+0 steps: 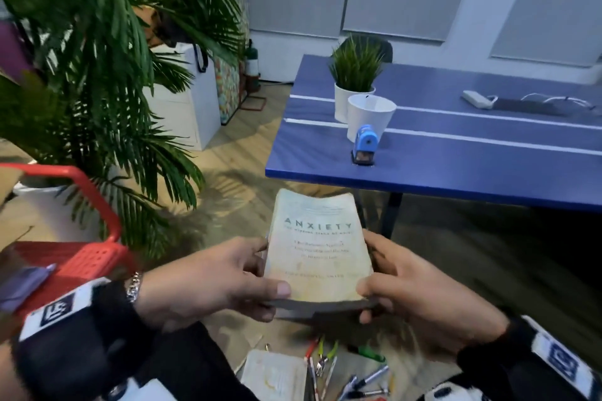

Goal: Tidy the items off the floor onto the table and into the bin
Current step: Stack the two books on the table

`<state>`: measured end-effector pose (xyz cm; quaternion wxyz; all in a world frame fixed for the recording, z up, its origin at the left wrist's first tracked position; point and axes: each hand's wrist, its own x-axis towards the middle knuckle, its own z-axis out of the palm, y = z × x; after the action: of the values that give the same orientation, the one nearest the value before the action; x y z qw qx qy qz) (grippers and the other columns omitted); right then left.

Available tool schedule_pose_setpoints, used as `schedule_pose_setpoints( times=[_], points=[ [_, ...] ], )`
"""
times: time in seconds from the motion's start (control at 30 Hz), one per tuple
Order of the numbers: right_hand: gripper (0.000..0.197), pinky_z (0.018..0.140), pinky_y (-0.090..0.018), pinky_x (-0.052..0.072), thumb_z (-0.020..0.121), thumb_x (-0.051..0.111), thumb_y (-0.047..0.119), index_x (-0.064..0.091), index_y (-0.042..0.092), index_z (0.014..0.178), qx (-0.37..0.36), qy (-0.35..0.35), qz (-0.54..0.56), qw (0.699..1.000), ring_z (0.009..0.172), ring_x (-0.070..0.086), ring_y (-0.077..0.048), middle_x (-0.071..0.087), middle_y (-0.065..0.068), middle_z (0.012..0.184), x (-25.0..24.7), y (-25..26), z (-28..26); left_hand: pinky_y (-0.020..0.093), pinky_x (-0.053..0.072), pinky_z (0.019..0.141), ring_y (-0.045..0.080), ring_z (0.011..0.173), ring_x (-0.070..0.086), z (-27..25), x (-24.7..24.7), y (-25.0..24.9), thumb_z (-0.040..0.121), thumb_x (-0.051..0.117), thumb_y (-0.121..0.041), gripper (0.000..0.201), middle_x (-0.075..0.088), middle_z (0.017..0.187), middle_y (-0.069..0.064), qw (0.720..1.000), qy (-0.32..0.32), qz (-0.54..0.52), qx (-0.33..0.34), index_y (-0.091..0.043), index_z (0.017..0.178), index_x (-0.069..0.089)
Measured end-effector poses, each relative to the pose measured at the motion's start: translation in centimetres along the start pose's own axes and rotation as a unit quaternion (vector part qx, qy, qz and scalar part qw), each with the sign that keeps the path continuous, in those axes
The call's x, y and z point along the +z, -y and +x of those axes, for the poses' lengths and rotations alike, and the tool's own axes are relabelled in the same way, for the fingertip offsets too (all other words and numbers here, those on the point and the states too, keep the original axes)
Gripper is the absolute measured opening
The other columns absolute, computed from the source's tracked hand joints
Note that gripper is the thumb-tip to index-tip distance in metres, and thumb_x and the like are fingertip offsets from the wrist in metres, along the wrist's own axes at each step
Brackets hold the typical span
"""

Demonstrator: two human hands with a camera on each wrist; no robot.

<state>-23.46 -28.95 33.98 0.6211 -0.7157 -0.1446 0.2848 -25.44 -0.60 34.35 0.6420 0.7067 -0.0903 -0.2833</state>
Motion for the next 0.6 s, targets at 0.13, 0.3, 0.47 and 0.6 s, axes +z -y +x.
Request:
schedule_pose_setpoints(
  times=[0.13,0.3,0.47,0.6],
  points=[
    [0.059,0.069,-0.031,0.062,0.098,0.051,-0.012,0.048,0.025,0.145,-0.066,-0.025,-0.015,0.997,0.096,0.074,-0.025,0.072,0.000,0.134,-1.2,5.0,2.7,0.028,0.060,0.076,0.018,0.093,0.069,1.3,-2.8,-5.1,0.089,0.071,-0.004,0.047,0.073,0.118,0.010,0.995,-0.031,0.072,0.061,-0.017,0.132,0.061],
    [0.032,0.057,-0.030,0.054,0.089,0.053,-0.006,0.056,-0.014,0.120,-0.063,-0.148,-0.049,0.986,0.075,0.061,-0.032,0.067,-0.021,0.105,-3.6,7.9,11.8,0.025,0.062,0.071,0.017,0.073,0.067,7.8,-7.4,-8.2,0.089,0.073,-0.003,0.029,0.074,0.104,0.020,0.970,-0.193,0.132,0.066,0.003,0.117,0.068],
    [0.034,0.069,-0.040,0.060,0.085,0.057,0.006,0.063,-0.007,0.116,-0.001,-0.227,-0.171,0.959,0.064,0.060,-0.021,0.059,-0.014,0.087,-5.8,7.7,17.7,0.025,0.054,0.065,0.021,0.069,0.067,13.8,-9.6,-8.0,0.080,0.075,-0.039,0.042,0.070,0.080,0.003,0.906,-0.309,0.285,0.039,-0.005,0.106,0.072],
    [0.054,0.105,-0.043,0.054,0.091,0.061,0.024,0.057,0.014,0.144,0.018,-0.246,-0.406,0.880,0.111,0.068,-0.030,0.064,-0.011,0.127,-5.3,7.1,17.4,0.022,0.041,0.083,0.022,0.112,0.065,14.9,-9.8,-6.2,0.086,0.072,-0.048,0.052,0.071,0.118,0.002,0.831,-0.323,0.451,0.044,-0.022,0.130,0.065]
  ],
)
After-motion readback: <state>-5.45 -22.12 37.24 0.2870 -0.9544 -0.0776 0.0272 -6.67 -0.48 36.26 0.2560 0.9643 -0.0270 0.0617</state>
